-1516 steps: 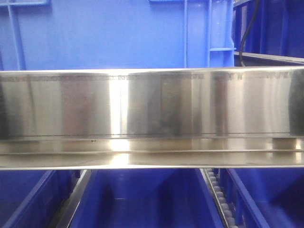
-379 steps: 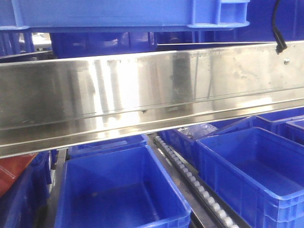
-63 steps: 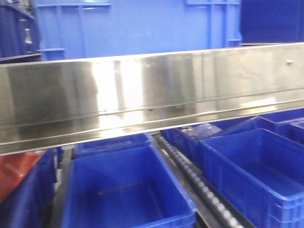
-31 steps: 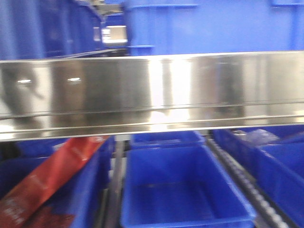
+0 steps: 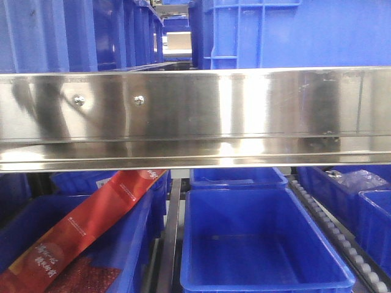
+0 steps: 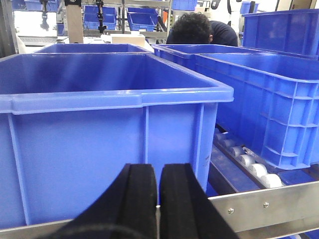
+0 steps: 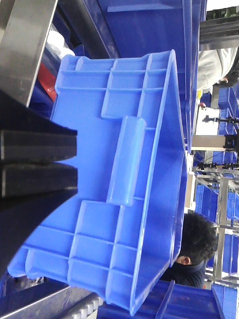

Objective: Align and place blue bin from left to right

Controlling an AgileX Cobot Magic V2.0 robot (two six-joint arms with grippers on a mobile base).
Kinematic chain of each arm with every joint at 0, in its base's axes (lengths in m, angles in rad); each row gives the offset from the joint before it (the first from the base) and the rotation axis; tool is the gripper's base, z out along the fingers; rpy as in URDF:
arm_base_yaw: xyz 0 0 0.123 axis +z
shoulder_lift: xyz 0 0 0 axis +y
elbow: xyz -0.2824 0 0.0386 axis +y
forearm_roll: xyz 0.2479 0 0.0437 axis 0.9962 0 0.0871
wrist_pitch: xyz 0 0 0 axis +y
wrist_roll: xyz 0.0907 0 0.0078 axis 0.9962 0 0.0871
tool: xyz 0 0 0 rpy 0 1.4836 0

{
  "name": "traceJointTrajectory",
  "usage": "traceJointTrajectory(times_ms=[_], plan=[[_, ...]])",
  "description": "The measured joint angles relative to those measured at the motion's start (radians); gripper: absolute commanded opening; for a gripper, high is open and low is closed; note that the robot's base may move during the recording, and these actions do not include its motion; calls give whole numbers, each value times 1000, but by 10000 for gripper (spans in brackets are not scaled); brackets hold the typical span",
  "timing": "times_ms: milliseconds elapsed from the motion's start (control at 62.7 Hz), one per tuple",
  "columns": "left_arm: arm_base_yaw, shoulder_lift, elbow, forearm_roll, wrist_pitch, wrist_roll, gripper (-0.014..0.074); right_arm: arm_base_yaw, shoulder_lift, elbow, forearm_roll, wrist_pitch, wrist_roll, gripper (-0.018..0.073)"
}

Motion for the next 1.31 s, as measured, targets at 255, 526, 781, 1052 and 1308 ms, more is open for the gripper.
traceJointTrajectory(times_ms=[255, 526, 781, 1052, 1308], plan=[[0, 0, 0, 0, 0, 0, 15, 0, 0, 0, 0, 0, 0, -78], [4, -5, 0, 13, 0, 0, 15, 0, 0, 0, 0, 0, 0, -78], [181, -140, 145, 29, -98, 0, 15, 0, 0, 0, 0, 0, 0, -78], [248, -233, 509, 19, -362, 2, 15, 0, 0, 0, 0, -6, 0, -78], [248, -233, 687, 17, -544, 2, 15, 0, 0, 0, 0, -6, 0, -78]])
